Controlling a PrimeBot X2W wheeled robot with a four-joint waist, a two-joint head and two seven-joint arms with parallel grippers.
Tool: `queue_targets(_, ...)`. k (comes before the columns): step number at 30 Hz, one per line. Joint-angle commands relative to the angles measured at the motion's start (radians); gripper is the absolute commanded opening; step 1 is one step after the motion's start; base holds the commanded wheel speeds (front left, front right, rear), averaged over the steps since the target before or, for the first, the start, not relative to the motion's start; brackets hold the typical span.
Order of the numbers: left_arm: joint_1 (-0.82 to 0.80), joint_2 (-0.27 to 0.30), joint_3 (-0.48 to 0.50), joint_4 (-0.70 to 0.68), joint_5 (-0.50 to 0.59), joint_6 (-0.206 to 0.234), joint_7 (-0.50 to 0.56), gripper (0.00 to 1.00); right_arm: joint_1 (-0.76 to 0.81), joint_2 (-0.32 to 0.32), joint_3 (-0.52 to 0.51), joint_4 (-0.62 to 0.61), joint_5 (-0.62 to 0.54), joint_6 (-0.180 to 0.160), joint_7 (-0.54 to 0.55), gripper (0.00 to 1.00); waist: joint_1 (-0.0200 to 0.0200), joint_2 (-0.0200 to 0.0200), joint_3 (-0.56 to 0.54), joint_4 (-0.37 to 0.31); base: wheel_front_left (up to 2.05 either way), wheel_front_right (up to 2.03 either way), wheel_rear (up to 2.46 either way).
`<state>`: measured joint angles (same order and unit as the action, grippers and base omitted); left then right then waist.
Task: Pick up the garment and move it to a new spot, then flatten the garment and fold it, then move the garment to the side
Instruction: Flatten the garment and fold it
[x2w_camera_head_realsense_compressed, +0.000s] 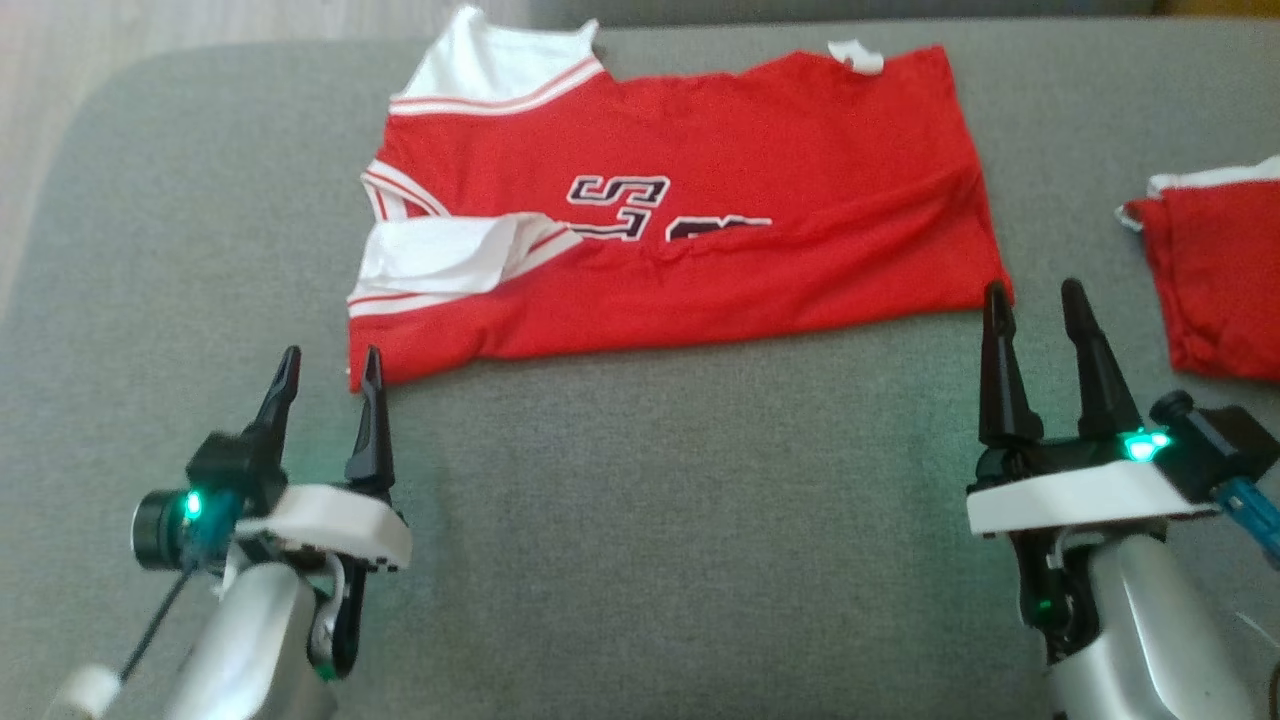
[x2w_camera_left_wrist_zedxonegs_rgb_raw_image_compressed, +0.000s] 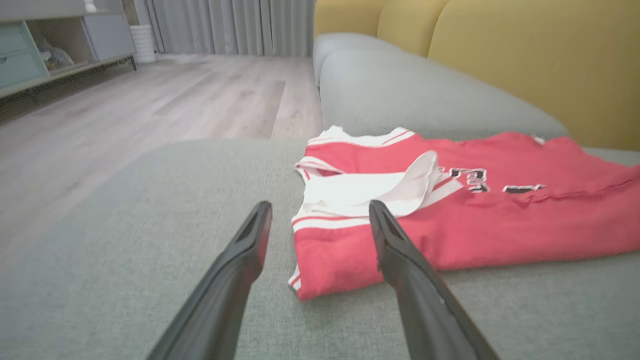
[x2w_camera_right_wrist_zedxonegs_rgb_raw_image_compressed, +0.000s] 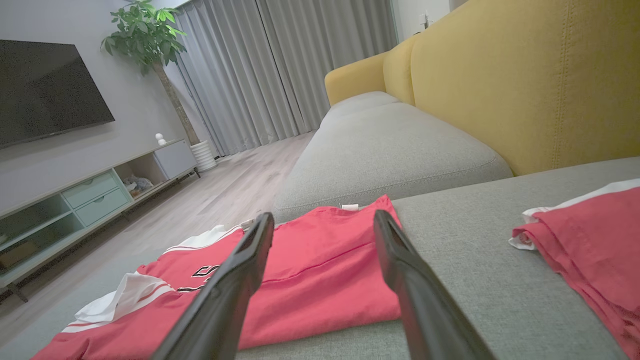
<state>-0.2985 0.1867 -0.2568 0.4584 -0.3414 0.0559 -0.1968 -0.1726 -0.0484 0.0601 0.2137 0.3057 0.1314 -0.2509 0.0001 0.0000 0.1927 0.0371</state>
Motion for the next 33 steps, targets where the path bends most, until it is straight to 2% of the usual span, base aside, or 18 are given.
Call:
queue_targets(1, -0.070, 0.023, 0.024, 0.018, 0.001, -0.014, 0.020, 1.00, -0.036, -0.002, 0.031, -0.038, -0.006, -0.001, -0.011, 1.00, -0.0001, 0.0000, 0.033, -0.014, 0.00, 0.00, 0.00)
queue_targets(8, -0.180, 0.025, 0.032, 0.202, -0.030, -0.030, 0.094, 1.00, -0.045, -0.002, 0.057, -0.064, 0.016, -0.001, -0.011, 1.00, -0.0001, 0.0000, 0.099, -0.040, 0.00, 0.00, 0.00)
queue_targets(17, -0.254, 0.042, 0.005, 0.341, -0.034, -0.064, 0.186, 1.00, -0.061, -0.002, 0.065, -0.071, 0.036, -0.001, -0.011, 1.00, -0.0001, 0.0000, 0.129, -0.058, 0.00, 0.00, 0.00)
queue_targets(18, -0.259, 0.044, 0.005, 0.353, -0.035, -0.064, 0.192, 0.96, -0.063, -0.002, 0.067, -0.070, 0.039, -0.001, -0.011, 1.00, -0.0001, 0.0000, 0.128, -0.060, 0.00, 0.00, 0.00)
queue_targets(19, -0.261, 0.046, 0.004, 0.364, -0.037, -0.065, 0.198, 0.17, -0.064, -0.002, 0.072, -0.067, 0.041, -0.001, -0.011, 1.00, -0.0001, 0.0000, 0.126, -0.061, 0.00, 0.00, 0.00)
queue_targets(20, -0.263, 0.048, 0.000, 0.373, -0.036, -0.069, 0.202, 0.00, -0.065, -0.002, 0.075, -0.064, 0.043, -0.001, -0.011, 1.00, -0.0001, 0.0000, 0.122, -0.061, 0.00, 0.00, 0.00)
queue_targets(23, -0.265, 0.047, -0.003, 0.379, -0.038, -0.074, 0.181, 0.00, -0.065, -0.002, 0.079, -0.051, 0.045, -0.001, -0.011, 1.00, -0.0001, 0.0000, 0.104, -0.058, 0.00, 0.00, 0.00)
queue_targets(26, -0.264, 0.041, 0.000, 0.357, -0.037, -0.068, 0.113, 0.00, -0.070, -0.002, 0.079, -0.021, 0.031, -0.001, -0.011, 1.00, -0.0001, 0.0000, 0.078, -0.053, 0.00, 0.00, 0.00)
queue_targets(33, -0.261, 0.022, -0.016, 0.252, -0.014, -0.069, -0.032, 0.00, -0.160, -0.002, 0.057, 0.125, 0.013, -0.001, 0.009, 1.00, -0.0001, 0.0000, 0.032, -0.028, 0.00, 0.00, 0.00)
